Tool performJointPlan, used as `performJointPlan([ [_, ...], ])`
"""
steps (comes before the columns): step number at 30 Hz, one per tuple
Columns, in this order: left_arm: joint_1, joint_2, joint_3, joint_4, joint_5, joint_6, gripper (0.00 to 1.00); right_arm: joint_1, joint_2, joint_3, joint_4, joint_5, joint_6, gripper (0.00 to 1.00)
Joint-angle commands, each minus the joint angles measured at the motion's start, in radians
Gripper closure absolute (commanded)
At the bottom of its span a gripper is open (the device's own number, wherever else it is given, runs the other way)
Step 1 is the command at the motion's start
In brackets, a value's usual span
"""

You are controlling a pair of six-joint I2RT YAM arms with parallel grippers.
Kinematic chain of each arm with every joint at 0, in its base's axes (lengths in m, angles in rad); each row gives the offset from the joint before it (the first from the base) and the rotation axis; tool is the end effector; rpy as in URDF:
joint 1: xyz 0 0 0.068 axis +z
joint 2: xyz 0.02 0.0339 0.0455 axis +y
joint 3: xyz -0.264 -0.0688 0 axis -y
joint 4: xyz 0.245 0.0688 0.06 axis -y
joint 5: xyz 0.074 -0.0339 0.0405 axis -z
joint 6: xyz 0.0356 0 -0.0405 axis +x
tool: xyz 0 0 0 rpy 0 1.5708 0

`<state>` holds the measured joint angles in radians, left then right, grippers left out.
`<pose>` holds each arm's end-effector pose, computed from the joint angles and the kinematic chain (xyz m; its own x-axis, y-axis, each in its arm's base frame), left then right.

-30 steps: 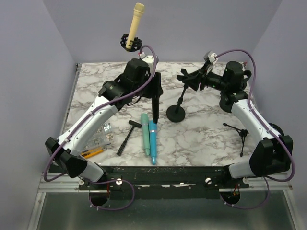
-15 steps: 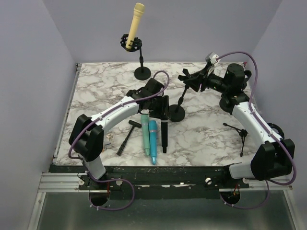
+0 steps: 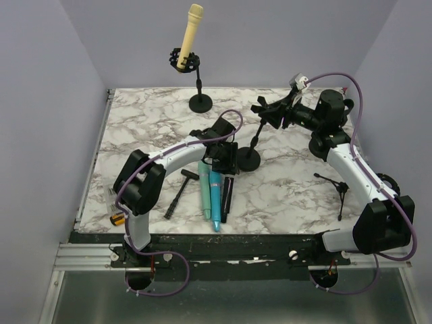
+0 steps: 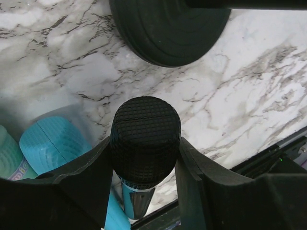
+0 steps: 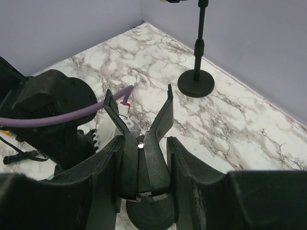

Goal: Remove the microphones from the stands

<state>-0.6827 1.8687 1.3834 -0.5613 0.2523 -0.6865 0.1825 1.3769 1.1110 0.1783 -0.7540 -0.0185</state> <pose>0.3020 -0.2570 0.2107 -0.9682 -0.0038 -0.2502 0.1218 0.8663 -0.4844 0.3111 0.0822 0.3573 -0.0712 -0.0268 -0.9971 -0.8044 0.5927 0.0415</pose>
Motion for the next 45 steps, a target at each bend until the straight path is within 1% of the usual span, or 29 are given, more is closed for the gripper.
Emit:
performJointPlan([
  [1,-0.005,0.035,0.022,0.017,-0.049,0.000,1.00,-0.005,0.011,-0.028,-0.019,0.059,-0.039,0.99],
  [4,-0.006,0.036,0.022,0.030,-0.054,-0.006,0.89,-0.005,0.008,-0.031,-0.015,0.056,-0.037,0.99],
  [7,-0.004,0.047,0.025,0.040,-0.034,-0.010,0.80,-0.005,0.007,-0.031,-0.013,0.053,-0.035,0.99],
  [11,-0.004,0.059,0.022,0.053,-0.024,-0.016,0.63,-0.005,0.013,-0.031,-0.011,0.048,-0.032,0.99],
  [17,-0.003,0.044,0.016,0.063,-0.016,-0.003,0.44,-0.005,0.013,-0.031,-0.010,0.045,-0.029,0.99],
  [21,-0.003,0.010,0.001,0.077,-0.024,0.011,0.37,-0.004,0.013,-0.031,-0.007,0.042,-0.025,0.99],
  [25,-0.004,-0.008,-0.003,0.084,-0.016,0.017,0.33,-0.004,0.017,-0.028,0.001,0.051,-0.010,0.99],
  [30,-0.003,-0.071,-0.034,0.108,-0.002,0.018,0.33,-0.005,0.026,-0.017,-0.011,0.119,0.005,0.99],
  [33,-0.003,-0.143,-0.052,0.111,0.002,0.028,0.32,-0.005,0.024,-0.005,-0.020,0.218,0.015,0.99],
  [34,-0.004,-0.176,-0.061,0.118,0.002,0.035,0.32,-0.005,0.022,0.002,-0.028,0.261,0.048,0.99],
  [39,-0.002,-0.346,-0.071,0.106,-0.011,0.097,0.25,-0.005,0.040,0.070,-0.098,0.484,0.086,0.99],
  [42,0.006,-0.429,-0.014,0.050,-0.025,0.164,0.23,-0.005,0.064,0.118,-0.123,0.611,0.109,0.99],
  [45,0.019,-0.467,0.119,-0.072,-0.041,0.256,0.18,-0.005,0.095,0.158,-0.123,0.738,0.144,0.99],
])
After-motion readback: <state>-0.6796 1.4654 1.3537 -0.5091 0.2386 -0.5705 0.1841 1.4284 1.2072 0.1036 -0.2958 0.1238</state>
